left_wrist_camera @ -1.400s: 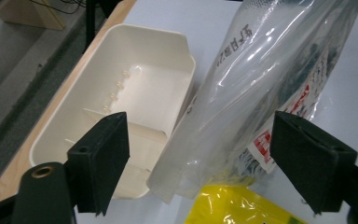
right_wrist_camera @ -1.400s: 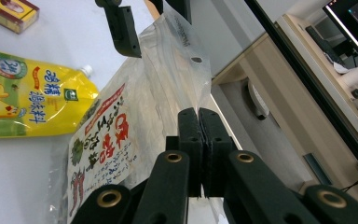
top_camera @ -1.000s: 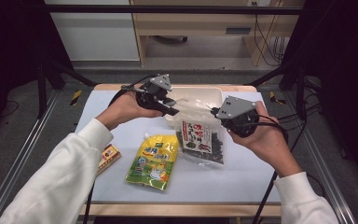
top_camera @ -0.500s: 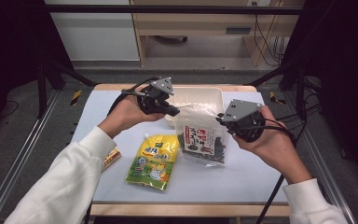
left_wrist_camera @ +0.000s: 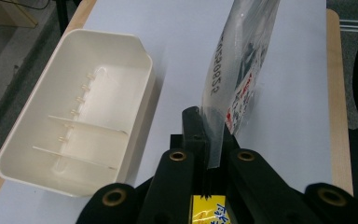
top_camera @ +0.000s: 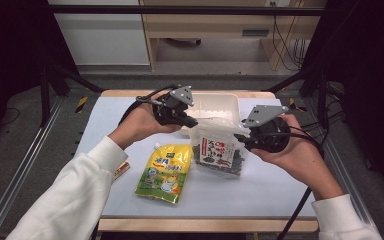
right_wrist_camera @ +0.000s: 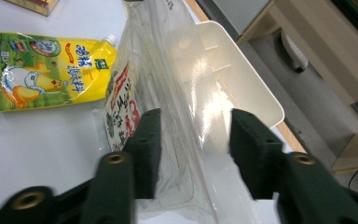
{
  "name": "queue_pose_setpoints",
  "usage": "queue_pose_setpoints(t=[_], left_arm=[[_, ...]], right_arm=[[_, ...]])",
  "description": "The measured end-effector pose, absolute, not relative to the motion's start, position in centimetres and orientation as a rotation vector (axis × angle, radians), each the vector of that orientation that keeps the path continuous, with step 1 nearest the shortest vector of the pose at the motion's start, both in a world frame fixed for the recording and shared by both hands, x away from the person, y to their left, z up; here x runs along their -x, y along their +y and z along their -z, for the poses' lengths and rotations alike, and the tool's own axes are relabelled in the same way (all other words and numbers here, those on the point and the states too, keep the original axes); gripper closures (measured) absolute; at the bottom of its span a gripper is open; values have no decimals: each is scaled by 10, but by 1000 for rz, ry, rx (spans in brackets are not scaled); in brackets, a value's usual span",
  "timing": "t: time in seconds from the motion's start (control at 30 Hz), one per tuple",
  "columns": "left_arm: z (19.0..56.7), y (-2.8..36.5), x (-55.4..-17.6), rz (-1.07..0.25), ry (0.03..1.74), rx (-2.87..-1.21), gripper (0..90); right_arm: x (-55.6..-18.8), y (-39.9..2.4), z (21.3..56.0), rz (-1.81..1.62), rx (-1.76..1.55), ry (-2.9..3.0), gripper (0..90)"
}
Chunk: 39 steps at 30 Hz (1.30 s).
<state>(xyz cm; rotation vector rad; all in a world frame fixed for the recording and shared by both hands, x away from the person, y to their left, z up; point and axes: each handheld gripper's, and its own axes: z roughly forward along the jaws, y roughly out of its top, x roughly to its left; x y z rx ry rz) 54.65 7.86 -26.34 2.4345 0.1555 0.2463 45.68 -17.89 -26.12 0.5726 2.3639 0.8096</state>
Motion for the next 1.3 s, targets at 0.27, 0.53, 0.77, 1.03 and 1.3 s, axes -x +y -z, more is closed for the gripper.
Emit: queue_pose_setpoints(t=[0.27, 0.53, 0.77, 1.03, 1.3], left_arm=[[264, 78, -547, -246, 157, -2434, 888], [264, 78, -548, -241, 154, -2429, 888], [264, 78, -547, -248, 145, -2431, 887], [266, 82, -546, -254, 141, -2407, 847], [264, 98, -541, -353, 253, -2240, 264]], right_arm=[[-468, -172, 259, -745, -603, 2416, 352], [-479, -164, 267, -738, -603, 2452, 411], [-482, -156, 274, -733, -584, 2477, 607], [-487, -155, 277, -736, -575, 2555, 804], [-490, -165, 273, -758, -615, 2564, 857]])
